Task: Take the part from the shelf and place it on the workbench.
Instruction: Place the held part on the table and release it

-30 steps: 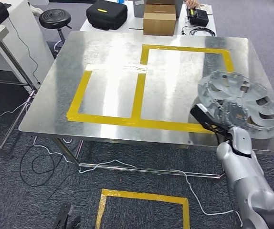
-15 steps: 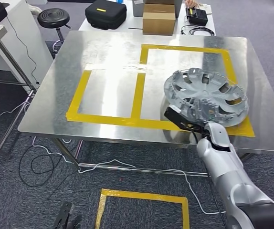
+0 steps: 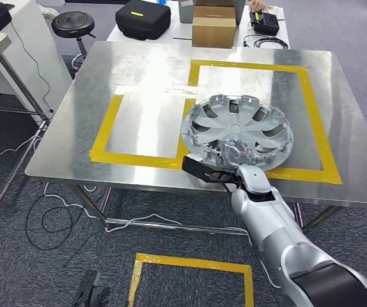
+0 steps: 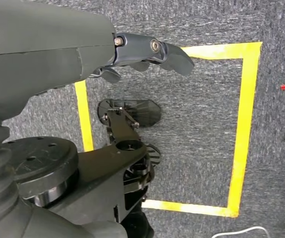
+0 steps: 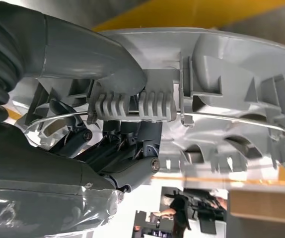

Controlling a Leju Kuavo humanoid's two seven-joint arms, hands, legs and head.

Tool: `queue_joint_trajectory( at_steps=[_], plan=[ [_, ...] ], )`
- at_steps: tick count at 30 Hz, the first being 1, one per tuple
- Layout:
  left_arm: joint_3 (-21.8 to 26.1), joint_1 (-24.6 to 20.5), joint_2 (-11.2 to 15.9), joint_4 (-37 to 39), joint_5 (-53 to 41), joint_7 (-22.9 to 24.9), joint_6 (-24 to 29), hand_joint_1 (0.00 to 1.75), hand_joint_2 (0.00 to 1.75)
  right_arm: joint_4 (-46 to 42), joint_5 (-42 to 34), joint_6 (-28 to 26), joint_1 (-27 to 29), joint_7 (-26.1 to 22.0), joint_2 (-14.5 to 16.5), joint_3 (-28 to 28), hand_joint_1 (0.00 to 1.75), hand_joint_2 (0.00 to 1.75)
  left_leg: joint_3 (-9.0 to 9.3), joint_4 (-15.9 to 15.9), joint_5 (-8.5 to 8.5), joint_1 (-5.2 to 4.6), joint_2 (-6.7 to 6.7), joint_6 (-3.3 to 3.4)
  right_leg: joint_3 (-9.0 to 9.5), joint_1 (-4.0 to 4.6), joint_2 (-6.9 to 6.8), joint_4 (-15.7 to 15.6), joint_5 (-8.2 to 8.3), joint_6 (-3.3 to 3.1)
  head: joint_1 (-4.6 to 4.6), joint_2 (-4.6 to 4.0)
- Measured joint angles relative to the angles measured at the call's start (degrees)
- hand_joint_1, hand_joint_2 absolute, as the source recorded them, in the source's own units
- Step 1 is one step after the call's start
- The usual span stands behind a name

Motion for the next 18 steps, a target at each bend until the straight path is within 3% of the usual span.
queue_joint_trajectory(
  at_steps=[4,14,18],
  plan=[
    [0.0,0.4,0.0,0.0,0.5,0.1,0.2,0.0,1.75,1.0,1.9,1.9,-0.1,2.2,-0.1,2.6,1.75,1.75,0.0,0.0,0.0,-0.01,0.0,0.0,0.0,-0.01,0.01,0.0,0.01,0.01,0.0,-0.01],
    [0.1,0.7,0.1,0.0,0.7,0.4,-0.1,0.0,1.75,2.5,3.1,3.7,-0.9,1.8,-0.2,7.3,1.75,1.75,0.02,0.0,0.0,0.01,0.01,0.0,-0.01,0.0,0.02,0.0,0.01,0.0,-0.01,-0.01],
    [0.1,0.7,0.1,0.0,0.8,0.4,0.0,0.0,1.75,2.9,3.5,3.8,-1.2,5.6,-0.2,8.0,1.75,1.75,0.04,0.0,0.01,0.01,0.01,0.0,-0.01,0.0,0.01,0.0,0.02,0.0,-0.01,-0.01]
  ],
)
